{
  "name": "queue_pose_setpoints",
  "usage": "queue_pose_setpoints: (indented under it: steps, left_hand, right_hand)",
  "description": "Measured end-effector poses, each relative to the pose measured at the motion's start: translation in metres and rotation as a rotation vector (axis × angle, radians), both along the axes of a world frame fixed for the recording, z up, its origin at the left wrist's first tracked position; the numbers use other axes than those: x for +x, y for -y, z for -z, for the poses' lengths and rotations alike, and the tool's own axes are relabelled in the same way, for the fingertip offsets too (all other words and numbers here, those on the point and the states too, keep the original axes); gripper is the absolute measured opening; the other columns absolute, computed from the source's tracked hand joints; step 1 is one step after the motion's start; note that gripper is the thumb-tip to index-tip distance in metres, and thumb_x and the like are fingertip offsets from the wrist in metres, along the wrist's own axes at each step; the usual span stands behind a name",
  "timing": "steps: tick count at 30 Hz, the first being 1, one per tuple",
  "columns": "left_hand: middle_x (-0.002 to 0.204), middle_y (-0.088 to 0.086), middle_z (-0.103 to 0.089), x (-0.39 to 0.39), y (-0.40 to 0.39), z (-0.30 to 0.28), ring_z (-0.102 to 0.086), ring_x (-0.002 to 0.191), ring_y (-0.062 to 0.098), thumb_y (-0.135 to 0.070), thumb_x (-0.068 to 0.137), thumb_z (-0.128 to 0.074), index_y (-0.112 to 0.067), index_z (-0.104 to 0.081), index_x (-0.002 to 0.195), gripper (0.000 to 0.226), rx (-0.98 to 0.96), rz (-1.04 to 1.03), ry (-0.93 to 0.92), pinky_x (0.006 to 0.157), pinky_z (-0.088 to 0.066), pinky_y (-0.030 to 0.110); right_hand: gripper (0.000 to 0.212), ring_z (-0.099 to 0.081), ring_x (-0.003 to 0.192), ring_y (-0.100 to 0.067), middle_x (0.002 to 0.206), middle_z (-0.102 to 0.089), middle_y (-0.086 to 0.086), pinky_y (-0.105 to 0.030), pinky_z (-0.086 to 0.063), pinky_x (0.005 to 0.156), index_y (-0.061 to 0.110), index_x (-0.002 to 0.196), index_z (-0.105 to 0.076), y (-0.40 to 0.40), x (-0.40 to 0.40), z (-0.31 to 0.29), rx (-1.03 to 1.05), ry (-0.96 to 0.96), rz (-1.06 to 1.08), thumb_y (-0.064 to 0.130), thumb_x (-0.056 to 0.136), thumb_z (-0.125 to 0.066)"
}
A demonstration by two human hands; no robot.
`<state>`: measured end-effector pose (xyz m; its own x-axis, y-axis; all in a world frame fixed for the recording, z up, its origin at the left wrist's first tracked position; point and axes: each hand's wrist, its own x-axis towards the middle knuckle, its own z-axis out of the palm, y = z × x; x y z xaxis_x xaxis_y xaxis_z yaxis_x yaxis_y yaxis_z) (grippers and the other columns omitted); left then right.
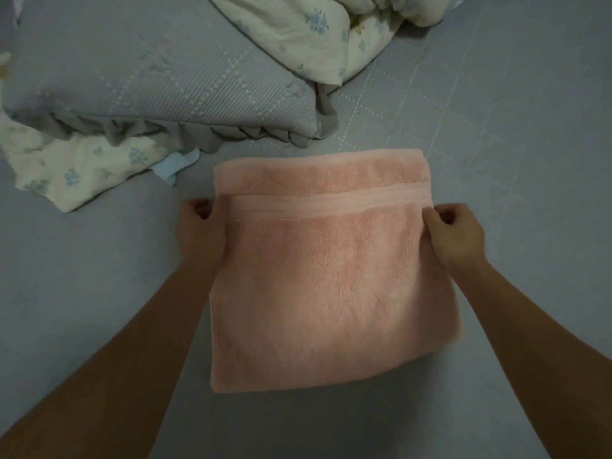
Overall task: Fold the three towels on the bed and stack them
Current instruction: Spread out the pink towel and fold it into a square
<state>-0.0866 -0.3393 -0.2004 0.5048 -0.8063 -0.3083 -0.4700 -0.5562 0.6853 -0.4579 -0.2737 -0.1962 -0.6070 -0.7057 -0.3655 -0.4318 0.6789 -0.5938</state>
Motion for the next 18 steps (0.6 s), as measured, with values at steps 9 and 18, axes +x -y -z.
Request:
queue_pose_setpoints:
  steps: [9, 18]
  left_hand:
    - [0.085, 0.004, -0.059, 0.007, -0.171, -0.012, -0.056, 0.071, 0.017, -0.028, 0.082, -0.076, -0.006, -0.049, 0.112, 0.046, 0.095, 0.01, -0.136, 0.059, -0.043, 0.021]
    - [0.089, 0.005, -0.065, 0.025, -0.271, -0.046, -0.06, 0.078, 0.021, -0.028, 0.088, -0.07, -0.019, -0.057, 0.11, 0.027, -0.007, -0.031, -0.115, 0.067, -0.046, 0.032]
  right_hand:
    - [0.029, -0.063, 0.098, -0.028, 0.106, -0.063, -0.007, -0.047, -0.051, 0.089, 0.018, 0.109, -0.051, -0.172, 0.003, -0.003, 0.085, 0.255, 0.093, 0.027, 0.088, -0.069]
    - [0.024, -0.067, 0.081, -0.019, 0.093, -0.067, -0.004, -0.039, -0.056, 0.075, 0.021, 0.095, -0.054, -0.205, -0.002, -0.036, 0.024, 0.329, -0.04, 0.023, 0.083, -0.074]
